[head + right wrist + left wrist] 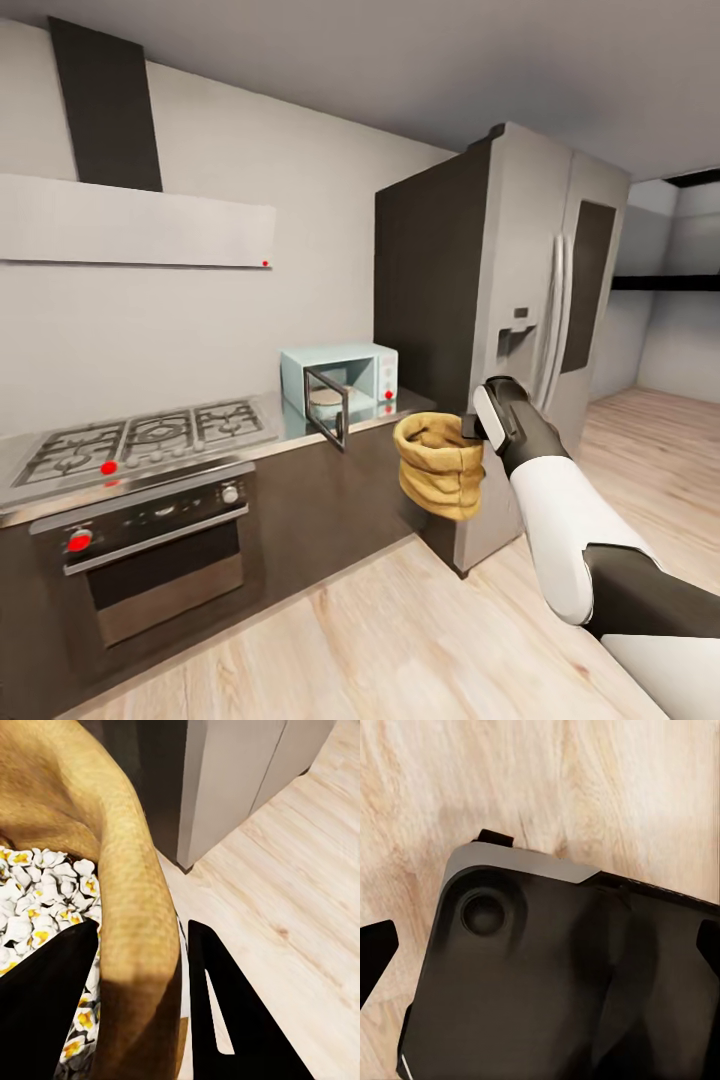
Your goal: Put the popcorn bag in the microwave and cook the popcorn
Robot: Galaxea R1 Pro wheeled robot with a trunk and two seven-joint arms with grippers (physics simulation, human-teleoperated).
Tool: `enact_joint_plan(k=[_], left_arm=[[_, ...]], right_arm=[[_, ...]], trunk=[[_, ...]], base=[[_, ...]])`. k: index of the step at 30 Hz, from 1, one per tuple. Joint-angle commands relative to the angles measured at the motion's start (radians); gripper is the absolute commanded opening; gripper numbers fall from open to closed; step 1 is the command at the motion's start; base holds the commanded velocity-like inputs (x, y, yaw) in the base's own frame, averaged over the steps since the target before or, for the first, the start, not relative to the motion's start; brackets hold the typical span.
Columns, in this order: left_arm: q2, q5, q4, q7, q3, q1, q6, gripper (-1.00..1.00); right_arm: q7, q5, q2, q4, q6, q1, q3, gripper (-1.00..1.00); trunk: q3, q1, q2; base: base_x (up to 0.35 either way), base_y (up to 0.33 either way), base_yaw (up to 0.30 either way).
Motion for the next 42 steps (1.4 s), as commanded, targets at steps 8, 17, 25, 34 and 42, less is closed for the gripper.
enact_joint_plan(k=[8, 17, 25, 34, 42], left_arm=[[0.000, 0.003, -0.001, 0.000, 0.001, 0.000, -0.002, 1.00], [0.000, 0.003, 0.000, 0.000, 0.002, 0.000, -0.002, 1.00], [0.000, 0.003, -0.001, 0.000, 0.003, 0.000, -0.002, 1.00], [0.001, 0.003, -0.001, 0.000, 0.003, 0.000, -0.003, 1.00], [0.001, 0.003, -0.001, 0.000, 0.003, 0.000, -0.003, 1.00]], right_arm=[[-0.007, -0.005, 0.002, -0.001, 0.002, -0.001, -0.004, -1.00], [-0.007, -0.004, 0.000, -0.001, 0.002, -0.001, -0.003, -1.00], [-0.006, -0.015, 0.000, -0.001, 0.002, -0.001, -0.004, -1.00], [-0.006, -0.012, 0.013, -0.001, 0.002, -0.001, 0.000, -1.00], [-0.002, -0.023, 0.023, -0.127, 0.002, -0.001, -0.001, -1.00]], trunk=[[-0.001, 0.000, -0.001], [-0.001, 0.000, -0.001], [-0.001, 0.000, -0.001], [-0.001, 0.000, -0.001], [-0.001, 0.000, -0.001]], base=[[0.244, -0.192, 0.206], [0.244, -0.192, 0.148], [0.241, -0.181, 0.003], [0.167, -0.121, 0.000], [0.005, -0.004, 0.000]])
